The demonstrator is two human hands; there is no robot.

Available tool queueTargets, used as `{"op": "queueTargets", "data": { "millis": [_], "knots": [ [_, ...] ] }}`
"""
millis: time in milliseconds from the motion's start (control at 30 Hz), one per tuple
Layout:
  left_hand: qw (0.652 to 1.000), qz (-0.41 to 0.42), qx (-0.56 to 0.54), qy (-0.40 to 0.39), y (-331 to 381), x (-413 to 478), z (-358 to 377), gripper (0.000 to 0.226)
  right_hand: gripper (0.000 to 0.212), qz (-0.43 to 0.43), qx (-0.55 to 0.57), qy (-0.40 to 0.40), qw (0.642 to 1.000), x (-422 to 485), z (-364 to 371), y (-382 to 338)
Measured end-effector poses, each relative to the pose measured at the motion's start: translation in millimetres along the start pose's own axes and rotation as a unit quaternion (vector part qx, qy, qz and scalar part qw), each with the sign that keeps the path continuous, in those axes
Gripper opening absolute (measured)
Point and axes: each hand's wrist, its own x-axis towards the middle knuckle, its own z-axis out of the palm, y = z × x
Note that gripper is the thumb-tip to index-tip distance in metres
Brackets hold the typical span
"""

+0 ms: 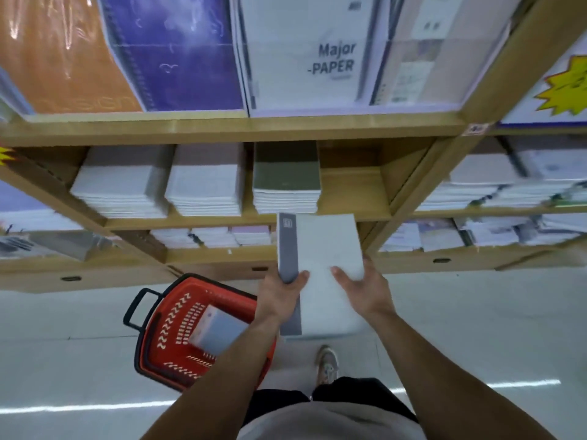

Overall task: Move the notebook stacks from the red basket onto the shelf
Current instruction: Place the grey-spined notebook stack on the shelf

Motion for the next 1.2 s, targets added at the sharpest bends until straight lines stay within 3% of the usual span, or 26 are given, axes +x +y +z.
{"op": "queueTargets", "data": {
  "millis": [333,833,1067,1200],
  "knots": [
    [0.998,0.009,0.048,-0.031,49.6,32.1,100.9,0.042,0.066,0.024,0.015,0.028,0.999,58.0,-83.1,41.2],
    [0.999,0.024,0.042,-0.018,51.7,188.2,154.3,0.048,0.063,-0.007,0.004,0.052,0.999,209.4,-55.6,43.8],
    [0.996,0.021,-0.077,-0.033,21.0,182.3,159.2,0.03,0.063,0.003,0.01,0.03,0.999,227.3,-49.5,57.1],
    [0.998,-0.004,-0.063,-0.025,2.9,162.2,165.7,0.037,0.062,0.004,0.03,0.031,0.999,226.2,-48.9,58.9]
  ]
}}
